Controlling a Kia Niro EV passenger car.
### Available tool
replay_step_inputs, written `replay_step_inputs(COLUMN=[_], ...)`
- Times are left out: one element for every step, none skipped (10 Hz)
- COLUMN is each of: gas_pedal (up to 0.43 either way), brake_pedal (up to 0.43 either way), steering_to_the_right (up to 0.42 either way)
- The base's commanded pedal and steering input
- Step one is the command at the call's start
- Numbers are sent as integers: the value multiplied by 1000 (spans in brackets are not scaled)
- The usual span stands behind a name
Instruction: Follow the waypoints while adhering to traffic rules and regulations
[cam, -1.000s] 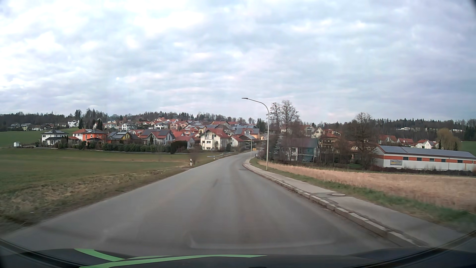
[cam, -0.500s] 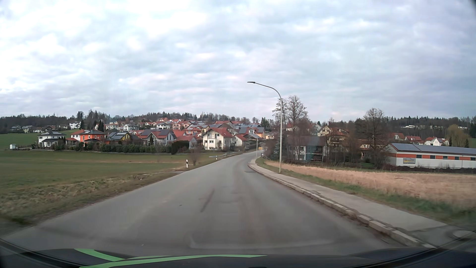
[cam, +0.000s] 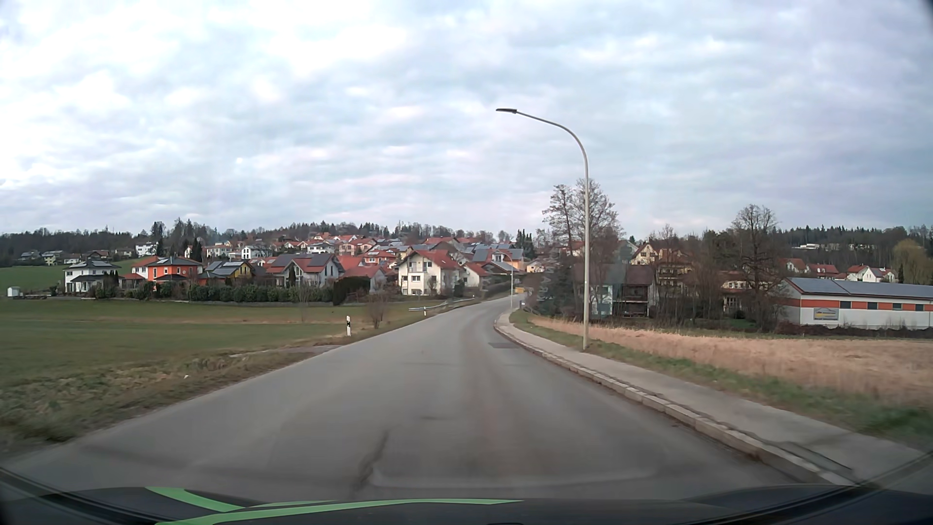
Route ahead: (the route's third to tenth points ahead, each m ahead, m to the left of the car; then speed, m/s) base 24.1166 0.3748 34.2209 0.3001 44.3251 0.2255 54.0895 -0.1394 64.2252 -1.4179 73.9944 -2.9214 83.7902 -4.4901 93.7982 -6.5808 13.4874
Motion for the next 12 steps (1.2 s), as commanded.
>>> replay_step_inputs(gas_pedal=[28,28,28,28,28,28,28,28,28,28,28,28], brake_pedal=[0,0,0,0,0,0,0,0,0,0,0,0], steering_to_the_right=[0,0,1,1,2,2,3,2,2,2,2,2])
